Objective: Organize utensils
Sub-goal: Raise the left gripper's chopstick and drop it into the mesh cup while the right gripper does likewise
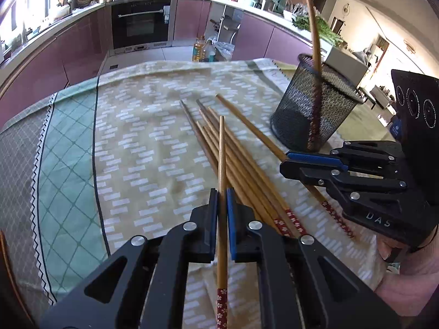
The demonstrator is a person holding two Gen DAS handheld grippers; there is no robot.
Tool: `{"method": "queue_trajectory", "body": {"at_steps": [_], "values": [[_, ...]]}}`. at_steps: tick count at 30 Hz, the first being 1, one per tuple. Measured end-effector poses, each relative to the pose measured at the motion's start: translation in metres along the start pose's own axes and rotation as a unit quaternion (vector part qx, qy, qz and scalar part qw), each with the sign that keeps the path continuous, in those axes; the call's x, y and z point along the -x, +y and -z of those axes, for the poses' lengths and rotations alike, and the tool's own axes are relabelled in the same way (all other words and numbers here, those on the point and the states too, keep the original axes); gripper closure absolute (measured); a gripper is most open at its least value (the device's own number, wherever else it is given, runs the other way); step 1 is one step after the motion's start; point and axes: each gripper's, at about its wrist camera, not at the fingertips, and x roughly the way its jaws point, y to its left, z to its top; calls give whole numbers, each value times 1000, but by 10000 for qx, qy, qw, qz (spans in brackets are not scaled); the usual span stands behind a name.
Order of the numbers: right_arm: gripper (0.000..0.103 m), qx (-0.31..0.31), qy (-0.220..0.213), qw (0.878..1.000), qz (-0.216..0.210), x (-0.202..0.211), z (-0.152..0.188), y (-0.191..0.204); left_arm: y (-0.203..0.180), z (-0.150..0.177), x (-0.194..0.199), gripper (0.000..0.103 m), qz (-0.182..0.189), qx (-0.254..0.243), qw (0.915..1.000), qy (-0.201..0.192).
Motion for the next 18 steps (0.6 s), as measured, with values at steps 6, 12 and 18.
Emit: {"method": "queue_trajectory", "body": {"at_steps": [6,12,18], "values": [[97,-17,-531,9985,-105,40,-9,-4,-10,-13,38,96,335,-85,9984,-454],[97,-110,-1013,9947,-128,74,-13,-11,-21,-23,78,96,663,-247,9931,-931],[97,-149,-1551,9878,-71,109,-22,-20,-31,-38,107,96,884,-323,9865,-1336]]}}
